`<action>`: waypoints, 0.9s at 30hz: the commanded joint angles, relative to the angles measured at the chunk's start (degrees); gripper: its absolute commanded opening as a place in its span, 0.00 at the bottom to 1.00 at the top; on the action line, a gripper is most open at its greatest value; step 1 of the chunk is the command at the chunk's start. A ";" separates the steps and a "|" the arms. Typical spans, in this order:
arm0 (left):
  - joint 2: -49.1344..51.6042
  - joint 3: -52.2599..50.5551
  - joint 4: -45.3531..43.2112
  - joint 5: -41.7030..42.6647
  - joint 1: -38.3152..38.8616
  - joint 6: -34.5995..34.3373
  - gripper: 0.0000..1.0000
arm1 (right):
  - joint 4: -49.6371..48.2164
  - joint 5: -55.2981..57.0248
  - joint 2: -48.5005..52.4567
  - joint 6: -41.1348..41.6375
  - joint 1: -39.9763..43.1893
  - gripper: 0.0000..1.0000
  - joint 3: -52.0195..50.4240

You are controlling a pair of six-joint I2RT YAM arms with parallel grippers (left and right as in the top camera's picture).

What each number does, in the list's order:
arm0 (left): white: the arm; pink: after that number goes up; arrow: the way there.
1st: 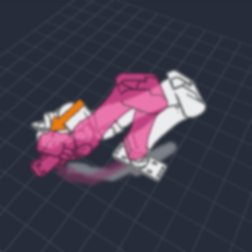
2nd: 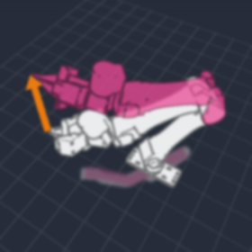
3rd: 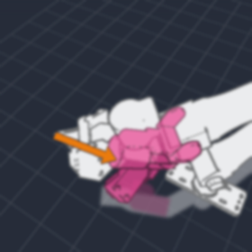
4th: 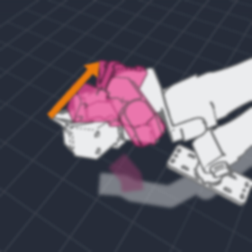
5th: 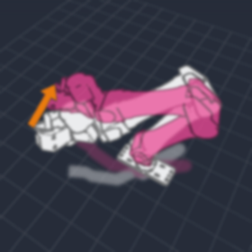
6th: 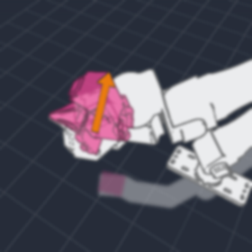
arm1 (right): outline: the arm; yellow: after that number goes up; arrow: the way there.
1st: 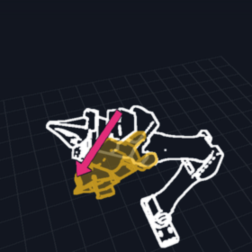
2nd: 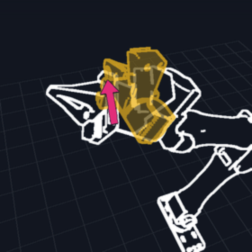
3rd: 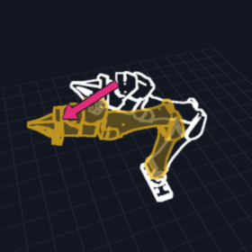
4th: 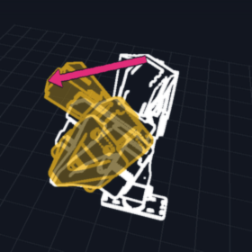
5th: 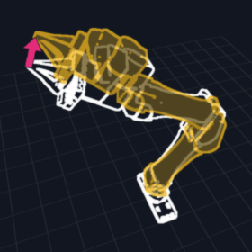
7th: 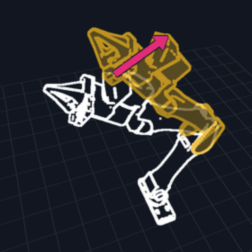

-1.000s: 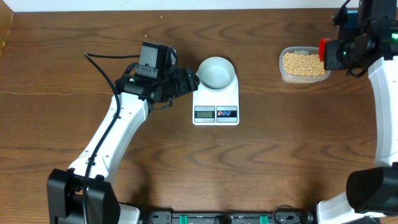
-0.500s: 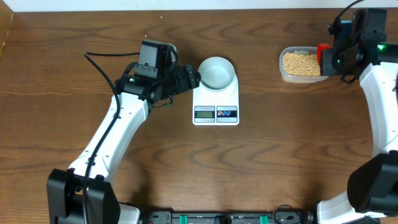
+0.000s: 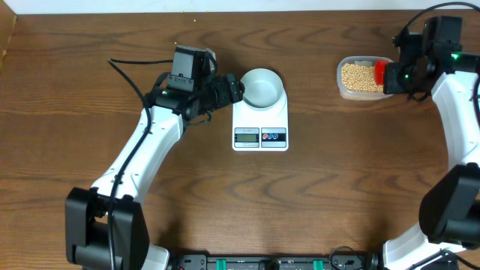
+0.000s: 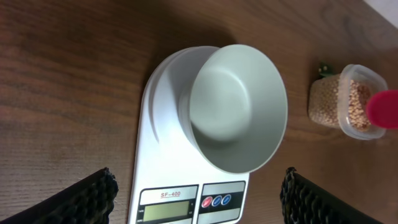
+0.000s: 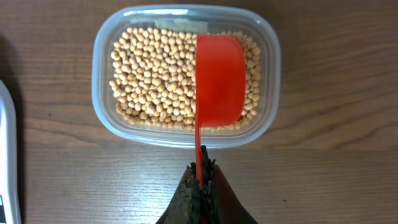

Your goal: Scoop item into bowl and weigh 50g on scale

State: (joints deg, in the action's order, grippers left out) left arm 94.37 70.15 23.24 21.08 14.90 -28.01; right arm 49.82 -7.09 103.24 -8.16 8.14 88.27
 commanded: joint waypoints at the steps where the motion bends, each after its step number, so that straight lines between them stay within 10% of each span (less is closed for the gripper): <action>1: 0.98 0.57 -0.28 0.50 0.04 1.44 0.86 | -0.15 -1.07 1.31 0.87 0.42 0.01 -0.42; 27: -3.78 0.61 8.72 -6.58 8.72 7.02 0.55 | -0.48 -4.00 0.37 3.19 0.57 0.01 1.03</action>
State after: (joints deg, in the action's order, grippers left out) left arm 91.24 70.15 30.48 16.95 21.52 -22.22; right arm 49.23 -10.52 104.62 -6.90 8.25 88.29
